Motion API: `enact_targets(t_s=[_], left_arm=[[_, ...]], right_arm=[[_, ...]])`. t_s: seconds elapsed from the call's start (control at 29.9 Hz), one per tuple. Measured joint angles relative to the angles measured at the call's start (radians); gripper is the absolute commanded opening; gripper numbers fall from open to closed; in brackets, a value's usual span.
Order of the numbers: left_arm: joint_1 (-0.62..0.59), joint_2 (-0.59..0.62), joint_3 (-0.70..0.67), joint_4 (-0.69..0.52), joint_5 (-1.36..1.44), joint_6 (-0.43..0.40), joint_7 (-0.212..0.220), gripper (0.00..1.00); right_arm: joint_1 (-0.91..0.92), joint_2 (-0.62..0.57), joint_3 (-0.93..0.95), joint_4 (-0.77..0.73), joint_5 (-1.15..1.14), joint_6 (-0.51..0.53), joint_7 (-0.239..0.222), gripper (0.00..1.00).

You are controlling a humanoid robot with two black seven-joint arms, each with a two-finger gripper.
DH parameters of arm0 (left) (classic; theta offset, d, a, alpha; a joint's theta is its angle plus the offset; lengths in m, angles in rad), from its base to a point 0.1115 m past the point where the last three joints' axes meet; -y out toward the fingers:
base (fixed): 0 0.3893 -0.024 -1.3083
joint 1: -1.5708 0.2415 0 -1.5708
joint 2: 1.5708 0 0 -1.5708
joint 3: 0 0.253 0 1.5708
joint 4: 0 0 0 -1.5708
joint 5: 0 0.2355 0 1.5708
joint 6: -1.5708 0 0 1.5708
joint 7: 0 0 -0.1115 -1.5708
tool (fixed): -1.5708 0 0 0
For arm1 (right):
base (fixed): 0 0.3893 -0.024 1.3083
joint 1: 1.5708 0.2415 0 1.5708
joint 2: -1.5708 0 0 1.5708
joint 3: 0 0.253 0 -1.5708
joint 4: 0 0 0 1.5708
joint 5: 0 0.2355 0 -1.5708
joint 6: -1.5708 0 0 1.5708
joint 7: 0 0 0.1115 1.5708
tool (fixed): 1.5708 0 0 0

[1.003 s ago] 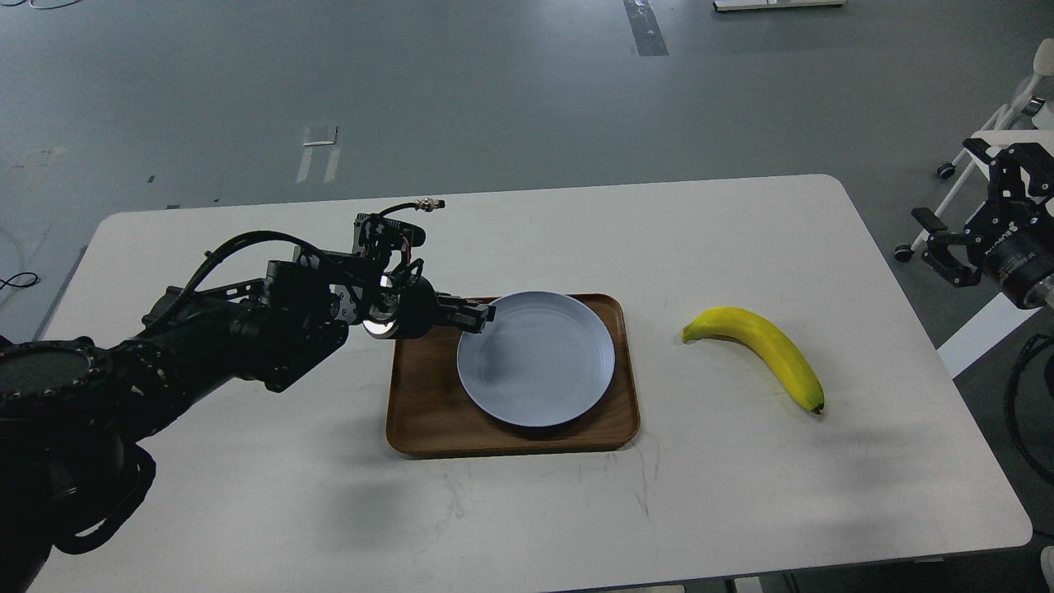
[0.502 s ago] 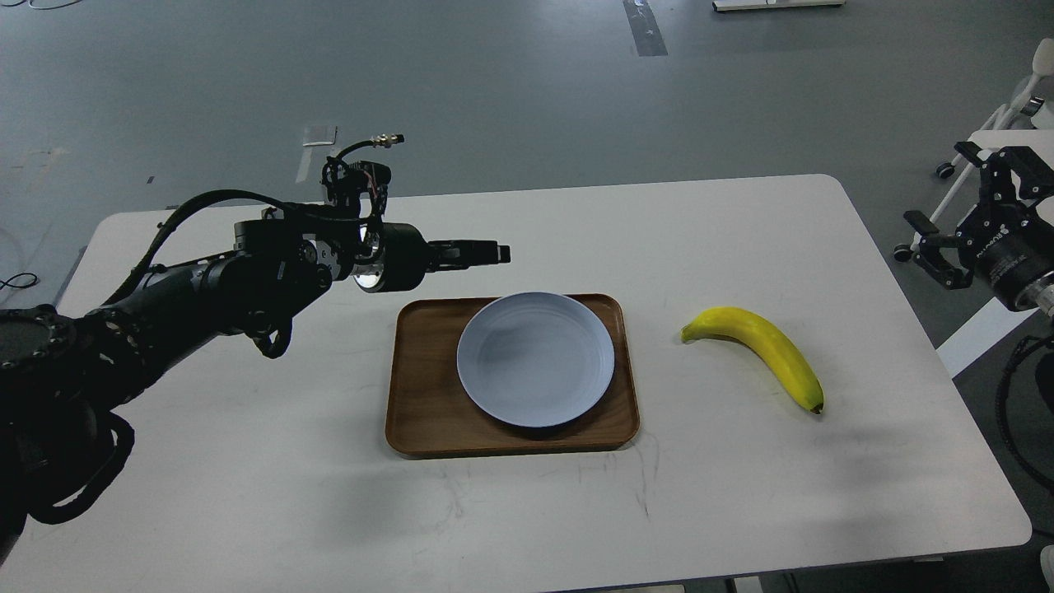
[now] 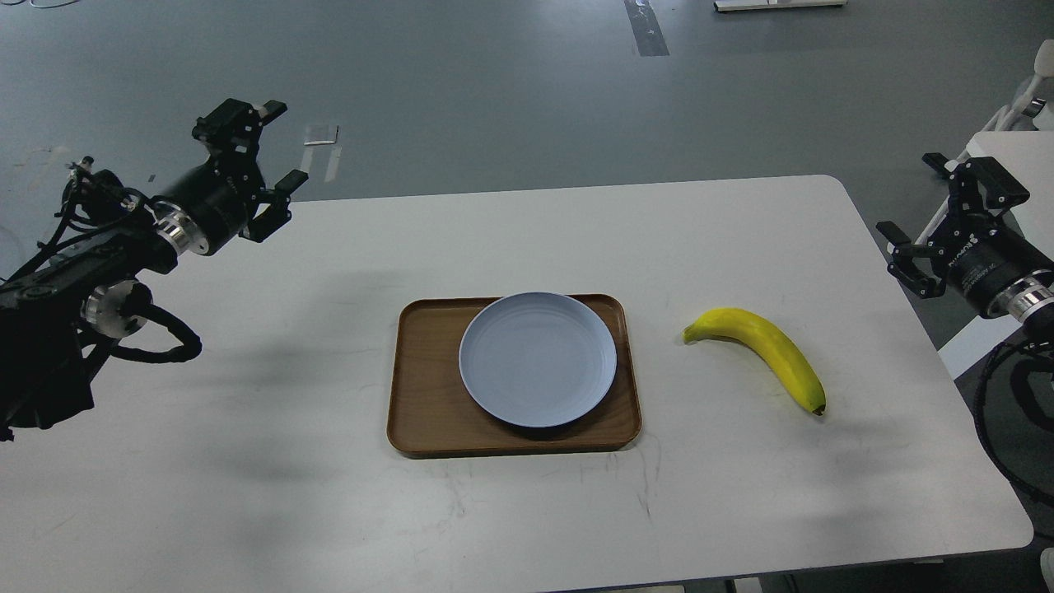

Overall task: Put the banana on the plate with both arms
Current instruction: 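Release the plate and lift the left gripper away from the tray, then reach the right gripper down to the yellow banana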

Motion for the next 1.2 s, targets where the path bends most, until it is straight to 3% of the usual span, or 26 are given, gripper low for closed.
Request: enact_targets(t_s=[0.13,0.4,0.74,0.9,1.2], left_arm=[[0.081,0.031,-0.093,-0.021,-0.002,0.000,0.000,0.98],[0.107,0.067,-0.108,-0.059,-0.002,0.000,0.000,0.98],[0.105,0.068,-0.104,-0.059,0.002,0.000,0.000,0.98],[0.105,0.068,-0.101,-0.059,0.003,0.000,0.000,0.98],[0.107,0.063,-0.096,-0.059,0.013,0.000,0.000,0.98]], right_arm=[[0.020,-0.004,-0.031,0.046,-0.130,0.000,0.000,1.00],[0.177,-0.071,-0.097,0.153,-0.595,0.000,0.000,1.00],[0.478,-0.061,-0.503,0.165,-1.182,-0.027,0.000,1.00],[0.527,-0.011,-0.658,0.150,-1.274,-0.102,0.000,1.00],[0.526,0.074,-0.739,0.112,-1.298,-0.143,0.000,0.98]])
